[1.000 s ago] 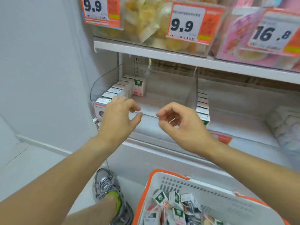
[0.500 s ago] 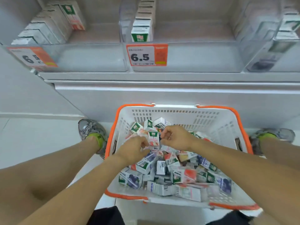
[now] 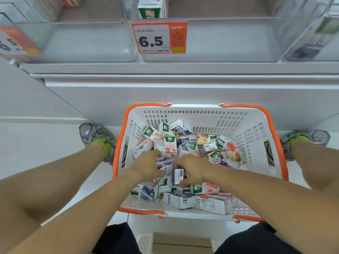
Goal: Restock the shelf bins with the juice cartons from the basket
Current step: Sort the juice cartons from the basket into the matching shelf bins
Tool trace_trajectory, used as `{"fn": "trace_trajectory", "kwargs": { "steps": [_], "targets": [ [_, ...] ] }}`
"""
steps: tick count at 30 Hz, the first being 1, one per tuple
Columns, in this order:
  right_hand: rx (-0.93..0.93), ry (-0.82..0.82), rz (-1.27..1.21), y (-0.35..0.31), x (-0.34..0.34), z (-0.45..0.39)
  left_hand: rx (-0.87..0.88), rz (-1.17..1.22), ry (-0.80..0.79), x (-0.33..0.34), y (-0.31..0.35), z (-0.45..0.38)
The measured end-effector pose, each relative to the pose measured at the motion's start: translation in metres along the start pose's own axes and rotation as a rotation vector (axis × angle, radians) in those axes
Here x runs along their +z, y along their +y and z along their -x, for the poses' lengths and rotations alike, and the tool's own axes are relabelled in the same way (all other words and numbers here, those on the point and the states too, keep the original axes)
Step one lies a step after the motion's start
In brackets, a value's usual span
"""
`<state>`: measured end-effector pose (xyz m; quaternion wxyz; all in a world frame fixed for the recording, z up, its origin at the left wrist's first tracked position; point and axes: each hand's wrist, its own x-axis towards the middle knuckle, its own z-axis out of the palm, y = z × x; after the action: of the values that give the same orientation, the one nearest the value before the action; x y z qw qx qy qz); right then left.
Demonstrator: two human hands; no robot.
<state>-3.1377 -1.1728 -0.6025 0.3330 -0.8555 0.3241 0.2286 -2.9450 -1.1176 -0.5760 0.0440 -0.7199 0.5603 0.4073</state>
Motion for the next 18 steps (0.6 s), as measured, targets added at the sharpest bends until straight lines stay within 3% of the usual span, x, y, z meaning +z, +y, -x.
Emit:
{"fn": "trace_trajectory", "kwargs": {
  "steps": [4,8,15,18],
  "targets": [
    [-0.046,0.107,0.003,0.006,-0.011,0.009,-0.084,0.222,0.028,-0.019,-0.003,0.001],
    [0.042,0.224,-0.146,0.017,-0.028,0.018,-0.102,0.458,0.046,-0.029,-0.005,0.001],
    [0.163,0.297,-0.297,0.038,-0.044,0.034,0.019,0.406,0.105,-0.035,-0.005,0.007],
    [0.167,0.180,-0.275,0.041,-0.041,0.037,0.013,0.449,0.102,-0.029,-0.006,0.010]
  ]
}}
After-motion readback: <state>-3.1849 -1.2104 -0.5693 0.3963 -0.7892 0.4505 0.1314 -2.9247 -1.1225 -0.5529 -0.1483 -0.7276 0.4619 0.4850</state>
